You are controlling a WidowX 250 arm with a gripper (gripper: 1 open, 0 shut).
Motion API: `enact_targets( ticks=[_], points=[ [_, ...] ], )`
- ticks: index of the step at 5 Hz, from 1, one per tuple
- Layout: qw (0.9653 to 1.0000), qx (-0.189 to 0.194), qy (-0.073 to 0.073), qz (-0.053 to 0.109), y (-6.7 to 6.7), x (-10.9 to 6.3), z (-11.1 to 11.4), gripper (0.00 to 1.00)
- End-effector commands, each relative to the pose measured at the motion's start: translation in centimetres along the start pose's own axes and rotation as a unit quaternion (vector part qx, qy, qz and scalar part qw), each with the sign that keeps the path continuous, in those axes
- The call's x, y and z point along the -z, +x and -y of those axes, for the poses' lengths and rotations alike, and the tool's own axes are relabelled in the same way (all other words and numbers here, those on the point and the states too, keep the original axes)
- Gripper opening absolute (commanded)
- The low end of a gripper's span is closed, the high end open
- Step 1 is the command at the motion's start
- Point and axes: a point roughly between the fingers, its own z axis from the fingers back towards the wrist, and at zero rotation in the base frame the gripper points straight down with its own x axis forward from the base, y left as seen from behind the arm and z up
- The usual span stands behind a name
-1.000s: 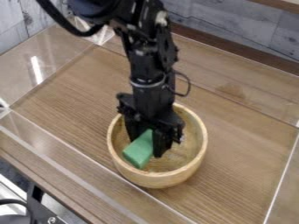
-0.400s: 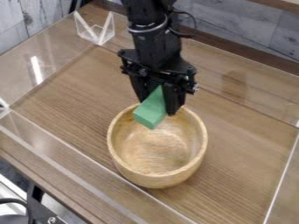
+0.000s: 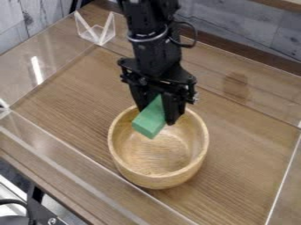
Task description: Move green stick from inside the wooden bowl to the table next to it
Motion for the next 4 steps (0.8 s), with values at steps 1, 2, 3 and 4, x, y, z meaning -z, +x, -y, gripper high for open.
enact_targets(
  ticks=[1, 2, 3, 4],
  points=[
    [0.9999, 0.007, -0.002, 0.008, 0.2, -0.4, 0.3, 0.00],
    [1.0000, 0.006, -0.005, 0.004, 0.1, -0.3, 0.5, 0.00],
    [1.0000, 0.004, -0.009, -0.001, -0.1, -0.2, 0.6, 0.00],
    [0.9998, -0.005, -0.009, 0.016, 0.4, -1.3, 0.3, 0.00]
  ],
)
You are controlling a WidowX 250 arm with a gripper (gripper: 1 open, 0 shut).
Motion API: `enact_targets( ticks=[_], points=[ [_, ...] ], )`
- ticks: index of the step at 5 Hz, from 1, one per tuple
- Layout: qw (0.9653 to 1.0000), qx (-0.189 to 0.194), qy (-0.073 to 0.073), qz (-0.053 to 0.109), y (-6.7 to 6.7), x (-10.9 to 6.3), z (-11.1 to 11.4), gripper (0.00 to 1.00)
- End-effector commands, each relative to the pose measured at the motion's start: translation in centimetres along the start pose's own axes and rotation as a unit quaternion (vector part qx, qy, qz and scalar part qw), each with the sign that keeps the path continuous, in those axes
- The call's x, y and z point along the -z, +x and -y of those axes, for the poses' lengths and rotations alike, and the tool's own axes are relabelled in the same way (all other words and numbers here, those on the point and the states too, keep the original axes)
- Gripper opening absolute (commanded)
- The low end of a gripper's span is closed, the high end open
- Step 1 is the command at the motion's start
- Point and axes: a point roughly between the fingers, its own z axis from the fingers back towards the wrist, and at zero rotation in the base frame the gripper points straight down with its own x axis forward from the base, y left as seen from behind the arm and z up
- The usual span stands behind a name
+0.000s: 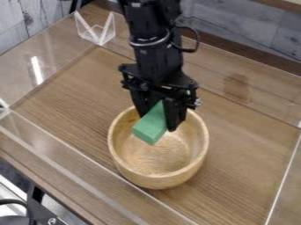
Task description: Move green stick from inside the wooden bowl to the table next to it
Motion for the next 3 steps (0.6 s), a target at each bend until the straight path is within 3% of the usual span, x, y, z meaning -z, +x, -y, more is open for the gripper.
enact_targets(
  ticks=[1, 2, 3],
  points=[
    [0.9987, -0.005, 0.001, 0.051, 1.3, -2.7, -0.2, 0.00],
    [0.9959, -0.033, 0.010, 0.084, 2.7, -5.0, -2.0, 0.00],
    [0.9918, -0.061, 0.027, 0.109, 4.0, -6.7, -5.3, 0.00]
  ],
)
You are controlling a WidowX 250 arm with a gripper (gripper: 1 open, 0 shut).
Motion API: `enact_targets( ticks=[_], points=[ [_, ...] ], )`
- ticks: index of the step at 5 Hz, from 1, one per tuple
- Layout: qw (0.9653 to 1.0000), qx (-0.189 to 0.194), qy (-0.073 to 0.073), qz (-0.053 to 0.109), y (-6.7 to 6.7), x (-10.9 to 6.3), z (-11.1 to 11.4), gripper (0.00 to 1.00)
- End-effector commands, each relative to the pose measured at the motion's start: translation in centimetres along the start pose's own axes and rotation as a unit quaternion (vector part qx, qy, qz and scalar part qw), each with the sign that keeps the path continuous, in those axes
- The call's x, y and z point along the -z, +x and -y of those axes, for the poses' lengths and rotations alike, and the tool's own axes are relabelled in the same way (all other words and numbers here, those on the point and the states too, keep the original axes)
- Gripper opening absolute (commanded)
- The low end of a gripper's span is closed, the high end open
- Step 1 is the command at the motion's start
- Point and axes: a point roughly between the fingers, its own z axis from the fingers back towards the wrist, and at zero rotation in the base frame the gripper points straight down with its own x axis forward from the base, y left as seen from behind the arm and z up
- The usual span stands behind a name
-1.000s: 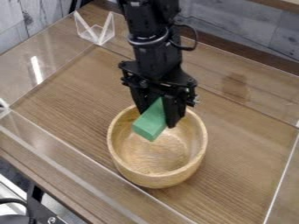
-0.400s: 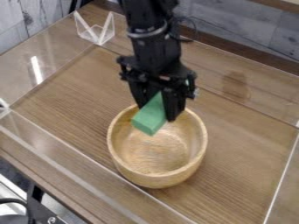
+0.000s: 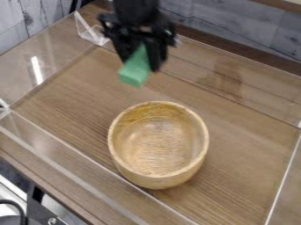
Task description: Move green stick from inside the wooden bowl to the table next to it
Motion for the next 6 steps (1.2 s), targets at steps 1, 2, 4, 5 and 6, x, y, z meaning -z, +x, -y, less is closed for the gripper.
enact_targets(
  ticks=[1, 2, 4, 5, 6],
  points=[
    [0.9991, -0.007, 0.019, 0.037, 2.0, -1.3, -3.7, 0.00],
    [0.9992, 0.026, 0.009, 0.029, 0.9, -0.3, 0.0, 0.00],
    [0.9985, 0.044, 0.015, 0.030, 0.2, 0.7, -0.6, 0.00],
    [0.9985, 0.034, 0.026, 0.035, 0.6, 0.5, -4.7, 0.00],
    [0.9978, 0.054, 0.018, 0.033, 0.3, 1.3, -1.0, 0.00]
  ],
)
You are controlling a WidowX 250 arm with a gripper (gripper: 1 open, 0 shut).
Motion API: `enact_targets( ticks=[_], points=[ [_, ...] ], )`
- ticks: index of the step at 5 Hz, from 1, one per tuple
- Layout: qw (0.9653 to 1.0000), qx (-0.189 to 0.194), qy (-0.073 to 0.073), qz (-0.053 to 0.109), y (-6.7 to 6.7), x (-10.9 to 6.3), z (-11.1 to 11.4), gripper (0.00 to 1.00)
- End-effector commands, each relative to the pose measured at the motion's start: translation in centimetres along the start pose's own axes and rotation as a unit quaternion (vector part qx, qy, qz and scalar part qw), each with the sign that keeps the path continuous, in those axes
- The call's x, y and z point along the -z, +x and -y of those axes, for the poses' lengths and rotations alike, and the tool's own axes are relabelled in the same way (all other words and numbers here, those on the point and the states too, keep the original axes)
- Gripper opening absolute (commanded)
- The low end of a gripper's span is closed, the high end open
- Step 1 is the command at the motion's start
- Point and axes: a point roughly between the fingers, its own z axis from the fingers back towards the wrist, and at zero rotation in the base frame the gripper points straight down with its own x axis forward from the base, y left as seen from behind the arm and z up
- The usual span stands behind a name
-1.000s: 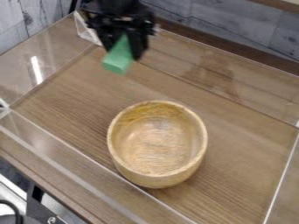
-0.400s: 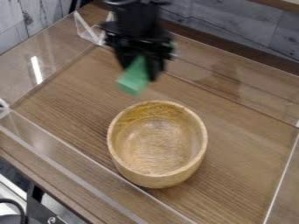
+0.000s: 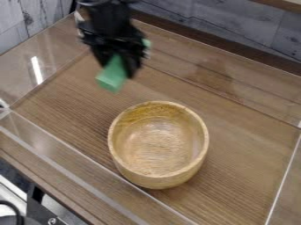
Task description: Move green stick from inside the wooden bowl to the table next to it
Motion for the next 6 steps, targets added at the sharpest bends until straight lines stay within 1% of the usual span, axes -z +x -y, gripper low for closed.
enact_targets(
  ticks=[1, 2, 3, 4, 5, 6],
  points=[
    [0.9994, 0.021, 0.003, 0.026, 0.6, -0.4, 3.4, 0.00],
    [0.9993, 0.010, 0.017, 0.033, 0.7, -0.7, -0.7, 0.00],
    [0.9989, -0.002, 0.027, 0.038, 0.6, -1.0, -4.7, 0.00],
    [0.9990, 0.021, 0.017, 0.037, 0.5, -0.2, -0.9, 0.00],
    [0.9983, 0.044, 0.011, 0.037, 0.4, 0.8, 2.8, 0.00],
    [0.9983, 0.028, 0.028, 0.044, 0.4, 0.3, -1.3, 0.00]
  ],
)
